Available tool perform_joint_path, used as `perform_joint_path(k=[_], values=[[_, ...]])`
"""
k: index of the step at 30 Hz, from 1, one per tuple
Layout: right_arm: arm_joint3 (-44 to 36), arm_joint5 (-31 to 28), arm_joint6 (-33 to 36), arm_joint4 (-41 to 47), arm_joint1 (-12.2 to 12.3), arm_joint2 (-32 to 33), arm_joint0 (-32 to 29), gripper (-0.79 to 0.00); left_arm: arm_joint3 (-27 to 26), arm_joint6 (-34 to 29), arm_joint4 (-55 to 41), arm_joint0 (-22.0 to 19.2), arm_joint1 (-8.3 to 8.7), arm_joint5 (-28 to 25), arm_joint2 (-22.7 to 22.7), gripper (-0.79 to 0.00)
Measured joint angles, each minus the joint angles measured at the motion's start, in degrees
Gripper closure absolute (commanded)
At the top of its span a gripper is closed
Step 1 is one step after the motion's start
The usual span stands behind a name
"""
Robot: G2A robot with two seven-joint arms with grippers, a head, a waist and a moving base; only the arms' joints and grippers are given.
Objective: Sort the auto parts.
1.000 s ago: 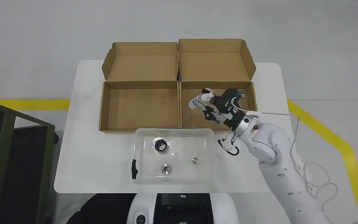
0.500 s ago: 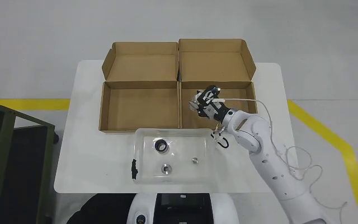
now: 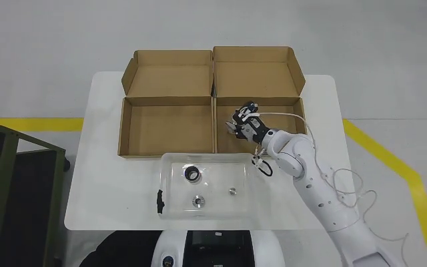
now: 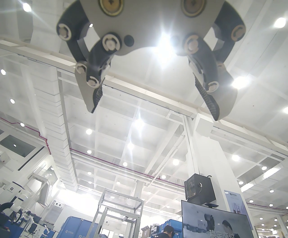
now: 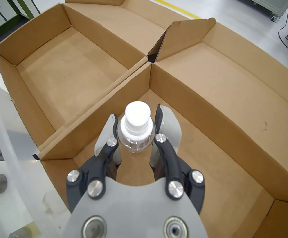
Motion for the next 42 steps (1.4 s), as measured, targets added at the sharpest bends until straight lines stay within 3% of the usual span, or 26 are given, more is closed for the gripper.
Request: perform_joint_path(k=[1,3,4,15,30,42], values=[[0.1,-0.1,-0.1,-0.1,0.0,0.0,0.0,-0.422,0.0,0.0,0.0,0.0,0.0,0.0,0.0,-0.785],[-0.1,-0.3,-0.5,-0.6,0.0,0.1,-0.2,-0.733,0.0,0.0,0.0,0.0,0.0,0.0,0.0,-0.785],[-0.3,-0.4,-0.6,-0.7,0.1,0.2,-0.4,-0.785,0.0,0.0,0.0,0.0,0.0,0.0,0.0,-0.785],[-11.4,-1.1,-1.5,-4.2,1.6,5.6,-6.1,-0.785,0.0,0.0,0.0,0.0,0.0,0.0,0.0,-0.785],[-31.6,-18.7,3.6,-6.7,4.7,11.4,-20.6,-0.785,0.0,0.0,0.0,0.0,0.0,0.0,0.0,-0.785],[-38.5,-24.4,10.2,-12.9,6.1,9.4,-26.7,-0.785,0.0,0.0,0.0,0.0,0.0,0.0,0.0,-0.785]])
